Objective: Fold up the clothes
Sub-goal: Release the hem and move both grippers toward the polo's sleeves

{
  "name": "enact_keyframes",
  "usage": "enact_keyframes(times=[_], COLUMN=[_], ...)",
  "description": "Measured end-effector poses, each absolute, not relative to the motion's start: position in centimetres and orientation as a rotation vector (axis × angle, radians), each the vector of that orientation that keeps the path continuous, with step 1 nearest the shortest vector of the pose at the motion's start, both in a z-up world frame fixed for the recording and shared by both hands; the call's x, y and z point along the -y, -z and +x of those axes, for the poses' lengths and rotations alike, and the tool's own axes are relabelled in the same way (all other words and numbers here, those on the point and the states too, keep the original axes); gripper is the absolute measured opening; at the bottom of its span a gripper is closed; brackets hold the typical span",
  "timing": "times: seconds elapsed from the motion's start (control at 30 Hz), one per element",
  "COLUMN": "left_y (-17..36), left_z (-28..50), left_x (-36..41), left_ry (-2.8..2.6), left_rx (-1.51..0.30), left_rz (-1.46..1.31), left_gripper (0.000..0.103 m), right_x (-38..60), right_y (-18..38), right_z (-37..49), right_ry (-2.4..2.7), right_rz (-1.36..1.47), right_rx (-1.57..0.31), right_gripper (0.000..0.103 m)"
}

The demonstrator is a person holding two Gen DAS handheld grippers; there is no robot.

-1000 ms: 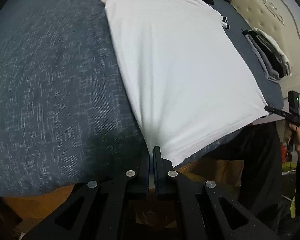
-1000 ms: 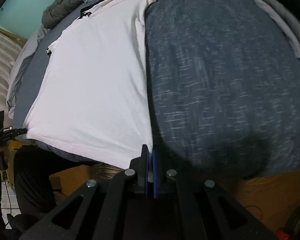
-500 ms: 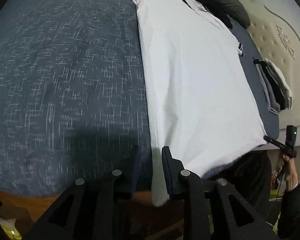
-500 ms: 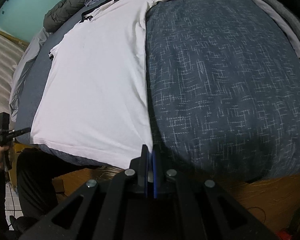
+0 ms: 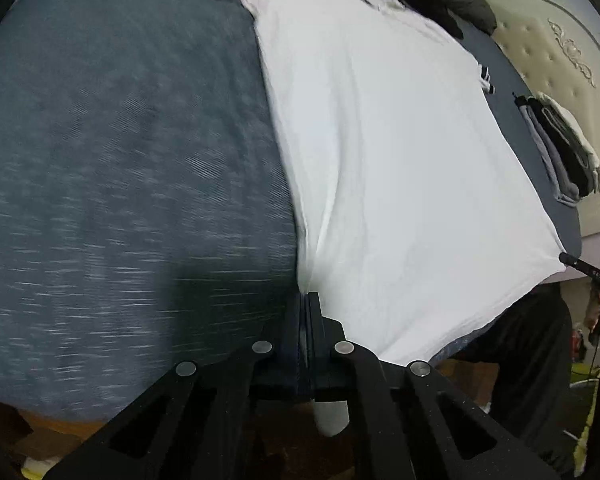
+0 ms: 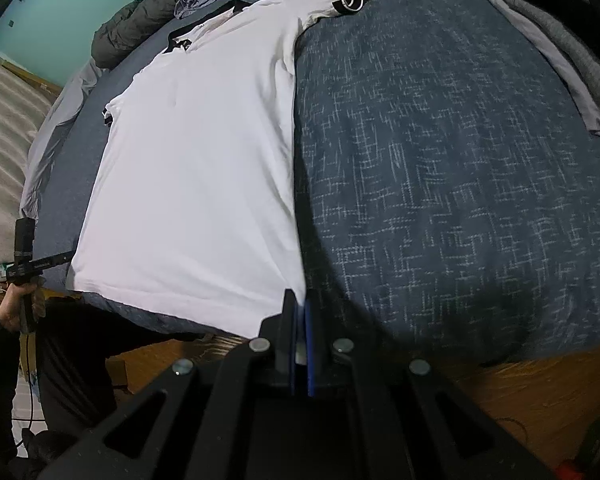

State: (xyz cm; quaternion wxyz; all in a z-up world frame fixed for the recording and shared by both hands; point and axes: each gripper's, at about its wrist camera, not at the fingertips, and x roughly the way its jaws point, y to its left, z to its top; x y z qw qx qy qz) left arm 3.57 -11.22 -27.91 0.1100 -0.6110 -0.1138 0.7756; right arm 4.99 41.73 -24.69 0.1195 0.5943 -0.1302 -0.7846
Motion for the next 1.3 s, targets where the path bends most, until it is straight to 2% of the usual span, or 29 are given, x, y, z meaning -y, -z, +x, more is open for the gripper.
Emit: enact_keyframes(times=[0.1, 0.3, 0.37, 0.4, 0.43, 0.53, 0.67, 0.7, 0.73, 0.77, 0.9, 1.07, 1.3], left_y=[27.3, 29.4, 29.7, 29.6, 29.5, 29.2, 29.9, 30.1, 30.3, 30.5, 28.9, 26.1, 27.1], left_z=[3.7, 2.7, 2.6, 2.9, 3.2, 4.5, 5.3, 5.4, 5.4, 5.3, 5.5, 6.5, 7.8], left_x=[13.9, 13.6, 13.7, 13.9, 14.0, 14.2, 13.6, 13.6, 13.5, 13.5, 13.1, 13.7, 14.9], left_ry=[-2.311, -2.237, -2.215, -2.203, -2.191, -2.137, -2.115, -2.113, -2.111, -2.104, -2.147, -2.164, -2.174], left_rx=[0.307, 0.449, 0.479, 0.488, 0.495, 0.536, 0.429, 0.423, 0.418, 0.415, 0.317, 0.282, 0.271], left_rz=[-1.803, -1.845, -1.853, -1.854, -1.855, -1.838, -1.851, -1.858, -1.865, -1.871, -1.824, -1.780, -1.795], left_gripper=[0.002, 0.006, 0.017, 0.033, 0.044, 0.046, 0.044, 0.036, 0.013, 0.003, 0.002, 0.002, 0.002], right_x=[-41.4, -40.4, -40.6, -40.8, -41.0, -41.3, -41.2, -41.1, -41.0, -41.0, -40.8, -41.0, -40.0], right_y=[24.7, 25.8, 26.1, 26.2, 26.2, 26.3, 26.5, 26.5, 26.6, 26.6, 26.0, 24.5, 26.1], right_z=[5.0, 4.7, 4.7, 4.7, 4.8, 4.9, 4.9, 4.9, 4.9, 4.9, 5.2, 5.9, 6.2], right_ry=[2.289, 2.282, 2.280, 2.279, 2.278, 2.271, 2.264, 2.263, 2.263, 2.262, 2.268, 2.277, 2.264], right_rz=[1.733, 1.756, 1.759, 1.755, 1.750, 1.740, 1.743, 1.745, 1.746, 1.747, 1.727, 1.686, 1.740], right_rx=[0.367, 0.332, 0.357, 0.373, 0.387, 0.418, 0.417, 0.415, 0.413, 0.411, 0.400, 0.388, 0.321], right_gripper=[0.003, 0.003, 0.003, 0.003, 0.003, 0.003, 0.003, 0.003, 0.003, 0.003, 0.003, 0.003, 0.003])
